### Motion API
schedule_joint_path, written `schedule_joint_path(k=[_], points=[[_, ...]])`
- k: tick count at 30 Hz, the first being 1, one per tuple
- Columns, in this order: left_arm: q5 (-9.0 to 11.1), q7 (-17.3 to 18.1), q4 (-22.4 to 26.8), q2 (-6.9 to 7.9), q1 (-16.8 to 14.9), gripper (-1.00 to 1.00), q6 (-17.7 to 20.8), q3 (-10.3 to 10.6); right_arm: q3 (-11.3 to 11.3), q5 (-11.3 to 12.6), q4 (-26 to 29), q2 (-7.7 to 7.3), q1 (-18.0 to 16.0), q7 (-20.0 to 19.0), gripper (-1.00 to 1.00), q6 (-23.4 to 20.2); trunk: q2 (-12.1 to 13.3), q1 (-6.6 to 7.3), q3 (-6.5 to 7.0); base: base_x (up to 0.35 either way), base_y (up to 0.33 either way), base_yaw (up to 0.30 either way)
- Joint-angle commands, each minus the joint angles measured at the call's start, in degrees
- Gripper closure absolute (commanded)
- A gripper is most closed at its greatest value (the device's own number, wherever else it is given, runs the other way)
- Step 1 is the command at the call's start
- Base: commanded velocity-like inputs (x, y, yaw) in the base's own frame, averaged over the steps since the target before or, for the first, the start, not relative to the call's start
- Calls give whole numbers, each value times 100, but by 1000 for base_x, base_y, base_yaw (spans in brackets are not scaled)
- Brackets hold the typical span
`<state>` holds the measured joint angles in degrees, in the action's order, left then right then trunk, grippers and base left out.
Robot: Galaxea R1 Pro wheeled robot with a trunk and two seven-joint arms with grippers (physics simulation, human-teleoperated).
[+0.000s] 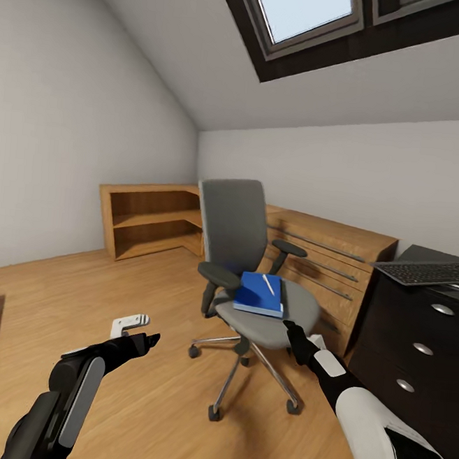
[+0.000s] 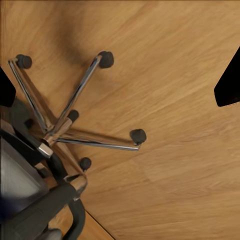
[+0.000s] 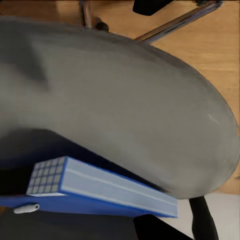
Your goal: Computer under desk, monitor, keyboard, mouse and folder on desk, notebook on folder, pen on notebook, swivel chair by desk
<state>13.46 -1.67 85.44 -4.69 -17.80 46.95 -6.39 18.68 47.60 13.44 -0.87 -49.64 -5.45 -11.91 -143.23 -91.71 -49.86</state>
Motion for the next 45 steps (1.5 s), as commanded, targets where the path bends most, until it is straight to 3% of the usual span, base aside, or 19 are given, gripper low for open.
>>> schedule_joint_path(k=[1, 45], points=[[43, -18, 7, -6, -5, -100, 34, -11, 31, 14, 1, 0, -2, -18, -100, -30, -3, 1, -6, 0, -341, 0], [42, -18, -1, -5, -5, -100, 34, -11, 31, 26, -8, 5, -2, -6, -100, -22, -3, 1, -6, 46, -92, 0]])
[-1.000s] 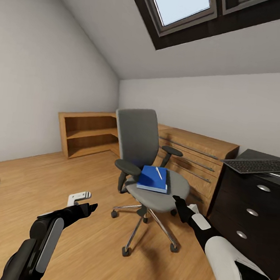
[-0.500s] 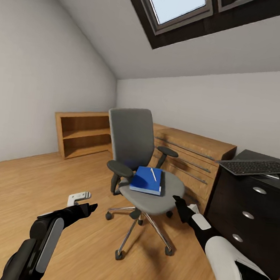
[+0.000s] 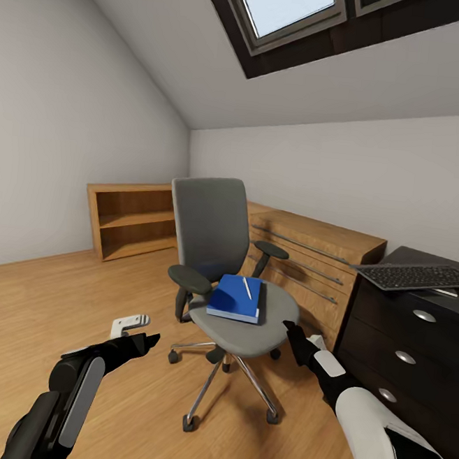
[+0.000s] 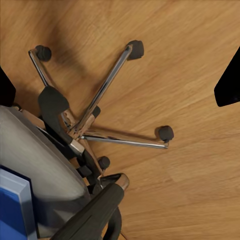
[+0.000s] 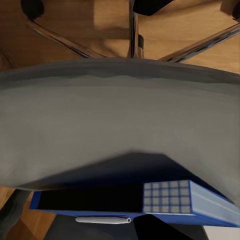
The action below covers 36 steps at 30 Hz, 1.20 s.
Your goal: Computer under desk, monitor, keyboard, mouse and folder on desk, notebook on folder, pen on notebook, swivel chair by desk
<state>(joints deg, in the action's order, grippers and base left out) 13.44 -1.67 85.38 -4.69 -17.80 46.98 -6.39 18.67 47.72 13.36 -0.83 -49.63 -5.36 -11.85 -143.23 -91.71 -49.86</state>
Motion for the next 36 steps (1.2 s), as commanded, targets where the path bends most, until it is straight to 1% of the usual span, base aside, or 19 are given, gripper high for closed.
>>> schedule_joint_path(k=[1, 11, 24, 36], points=[[46, -18, 7, -5, -4, -100, 31, -11, 31, 16, 1, 1, -3, -11, -100, -30, -3, 1, -6, 7, -7, 0], [69, 5, 112, -6, -4, -100, 59, -2, 31, 18, -37, -1, -3, 29, -100, -66, -3, 1, -6, 2, -2, 0], [72, 1, 145, -14, -4, -100, 66, 54, 31, 18, -69, -8, -3, 27, -100, -65, -20, -32, -294, 0, 0, 0], [72, 0, 135, -6, -4, -100, 49, 60, 26, 18, -71, -5, -3, 27, -100, -62, -20, -32, -294, 0, 0, 0]])
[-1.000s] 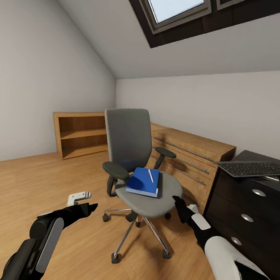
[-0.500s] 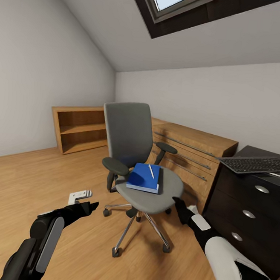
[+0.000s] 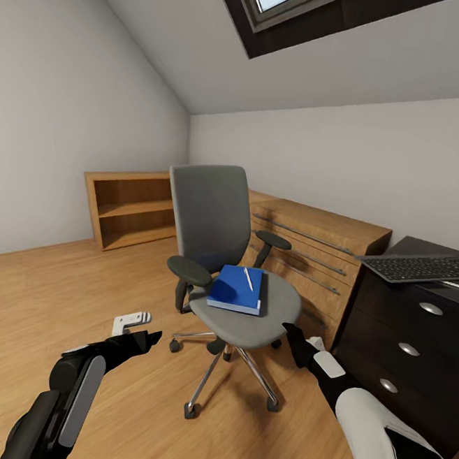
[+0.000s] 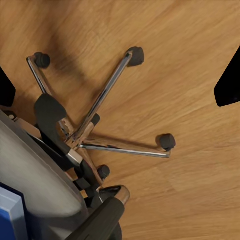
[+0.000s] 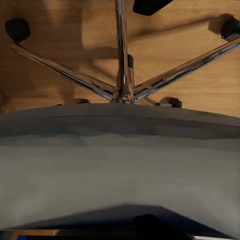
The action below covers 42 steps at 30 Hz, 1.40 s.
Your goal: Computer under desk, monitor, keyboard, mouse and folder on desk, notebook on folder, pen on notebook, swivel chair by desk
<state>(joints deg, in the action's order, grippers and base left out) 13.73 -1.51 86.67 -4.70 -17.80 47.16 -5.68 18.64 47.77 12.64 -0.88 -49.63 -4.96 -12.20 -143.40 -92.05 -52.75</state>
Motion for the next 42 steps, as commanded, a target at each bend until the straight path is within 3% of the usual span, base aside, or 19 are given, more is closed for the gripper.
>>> schedule_joint_path(k=[1, 21, 42], points=[[42, -16, 2, -5, -4, -100, 29, -11, 31, 13, 1, 0, -3, -14, -100, -25, -3, 1, -6, 7, 0, 0], [25, -22, -19, 0, -4, -100, 14, -12, -2, 13, -14, 22, -3, -5, -100, -45, -3, 1, -6, 104, 7, 0], [24, -25, -24, 5, -4, -100, 15, -12, -9, 13, -60, 26, -3, -11, -100, -37, -3, 1, -6, 242, 197, 0]])
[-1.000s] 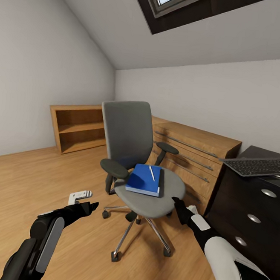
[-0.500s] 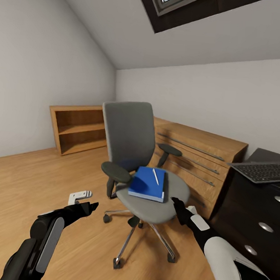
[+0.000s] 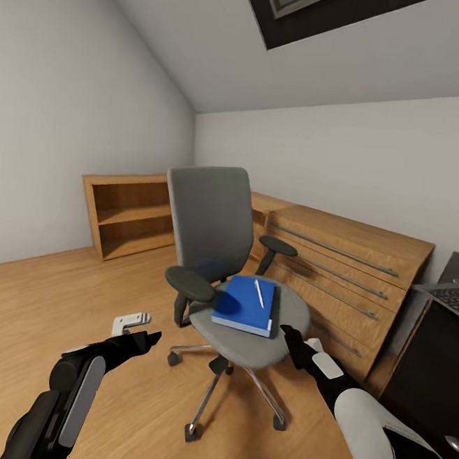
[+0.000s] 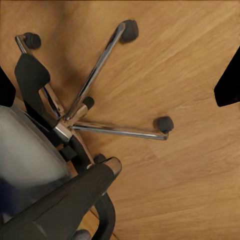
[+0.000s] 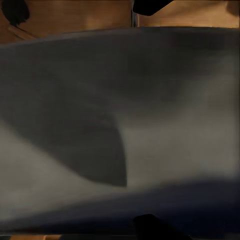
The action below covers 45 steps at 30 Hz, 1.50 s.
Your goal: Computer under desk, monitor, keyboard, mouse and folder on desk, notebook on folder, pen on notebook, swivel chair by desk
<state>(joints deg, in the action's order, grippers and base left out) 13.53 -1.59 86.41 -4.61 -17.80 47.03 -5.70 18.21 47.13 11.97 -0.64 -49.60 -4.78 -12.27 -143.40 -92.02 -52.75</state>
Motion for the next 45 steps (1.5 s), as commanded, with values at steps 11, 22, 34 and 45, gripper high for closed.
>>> schedule_joint_path(k=[11, 22, 34, 45], points=[[44, -16, -1, -9, -4, -100, 26, -6, 32, 77, 7, -5, -6, -32, -100, -27, -3, -1, -5, 130, 87, 0], [44, -16, -10, -14, -4, -100, 25, -2, 25, 76, 7, -5, -6, -32, -100, -22, -3, -1, -5, -101, 1, 0], [44, -16, -11, -14, -1, -100, 26, -1, 7, 73, 7, -3, -6, -35, -100, -16, -3, -1, -5, -13, 0, 0], [44, -24, -13, -14, -2, -100, 25, -1, 7, 70, 9, 2, -6, -40, -100, -13, 7, 17, 150, 0, 0, 0]])
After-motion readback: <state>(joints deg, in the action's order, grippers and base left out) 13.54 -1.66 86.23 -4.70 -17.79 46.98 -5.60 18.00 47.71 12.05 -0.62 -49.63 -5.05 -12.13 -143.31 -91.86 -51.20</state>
